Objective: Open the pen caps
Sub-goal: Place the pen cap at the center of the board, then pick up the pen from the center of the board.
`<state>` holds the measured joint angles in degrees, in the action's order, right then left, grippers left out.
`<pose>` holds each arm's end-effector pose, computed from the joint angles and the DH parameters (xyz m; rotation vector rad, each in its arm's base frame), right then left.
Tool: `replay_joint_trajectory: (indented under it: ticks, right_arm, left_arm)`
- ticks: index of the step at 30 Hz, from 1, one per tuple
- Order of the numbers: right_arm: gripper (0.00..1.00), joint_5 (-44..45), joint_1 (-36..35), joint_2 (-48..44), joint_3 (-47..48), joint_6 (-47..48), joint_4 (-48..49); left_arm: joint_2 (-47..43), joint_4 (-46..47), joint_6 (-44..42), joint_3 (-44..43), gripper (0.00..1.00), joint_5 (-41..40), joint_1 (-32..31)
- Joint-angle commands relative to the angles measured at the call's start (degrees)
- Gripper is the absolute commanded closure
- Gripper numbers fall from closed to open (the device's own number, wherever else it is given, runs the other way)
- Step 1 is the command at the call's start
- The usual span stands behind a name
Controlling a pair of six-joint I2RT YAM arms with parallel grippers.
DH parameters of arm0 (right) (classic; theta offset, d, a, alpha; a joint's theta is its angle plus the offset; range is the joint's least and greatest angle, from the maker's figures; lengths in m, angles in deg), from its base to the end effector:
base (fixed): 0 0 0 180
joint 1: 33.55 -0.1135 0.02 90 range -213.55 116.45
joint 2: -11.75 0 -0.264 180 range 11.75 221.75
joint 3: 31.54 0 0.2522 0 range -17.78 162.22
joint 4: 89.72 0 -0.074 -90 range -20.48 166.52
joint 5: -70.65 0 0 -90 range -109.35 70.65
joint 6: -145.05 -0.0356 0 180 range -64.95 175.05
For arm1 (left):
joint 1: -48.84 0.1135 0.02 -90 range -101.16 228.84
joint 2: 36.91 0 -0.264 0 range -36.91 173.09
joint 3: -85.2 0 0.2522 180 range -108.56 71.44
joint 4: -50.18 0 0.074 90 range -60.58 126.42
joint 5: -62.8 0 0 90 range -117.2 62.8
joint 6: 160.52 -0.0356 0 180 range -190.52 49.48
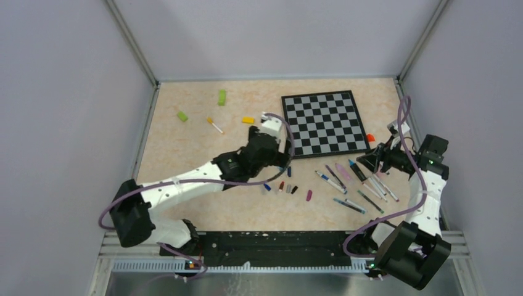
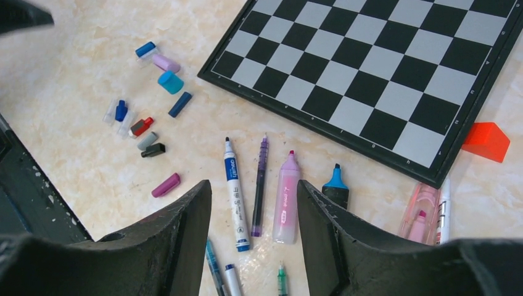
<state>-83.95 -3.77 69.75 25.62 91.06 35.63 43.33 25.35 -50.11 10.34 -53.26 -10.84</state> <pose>0.1747 -0.0629 0.2601 -0.4915 1.9389 0.7108 0.1740 -0.2665 0.2967 0.4309 2.0174 -0.3941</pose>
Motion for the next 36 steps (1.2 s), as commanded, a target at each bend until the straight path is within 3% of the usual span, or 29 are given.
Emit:
replay_joint_trajectory:
  ticks: [1,6,13,18,22,28,36]
  right_arm:
    - [0.48,-1.7,-0.1,-1.01,-0.8,1.36,2.86]
    - [0.48,-1.13,-0.11,-0.27,-1.21,1.08,3.81]
    - [0.48,-0.33,-0.14,0.52,-1.47,0.73,4.48]
    - [0.48,0.31,-0.12,0.97,-1.47,0.47,4.87]
    - [0.48,0.52,-0.1,1.24,-1.52,0.29,5.03]
    - [0.48,0.82,-0.11,1.42,-1.47,0.2,5.16]
    - [0.48,1.01,-0.12,1.5,-1.39,0.21,5.15]
  left_arm:
    - [-7.02,8.35,-0.69,7.28,0.01,3.82,12.75]
    - [-7.06,12.45,2.0,10.4,0.01,15.12,29.18]
    - [8.09,5.46,10.57,2.42,0.01,25.66,44.88]
    - [22.11,-9.72,14.76,-12.2,0.03,17.72,48.07]
    - [30.66,-17.53,16.0,-20.63,0.26,15.14,49.67]
    - [36.62,-22.15,17.0,-27.39,0.49,13.92,52.2]
    - [40.95,-23.62,14.82,-33.84,0.55,14.17,53.43]
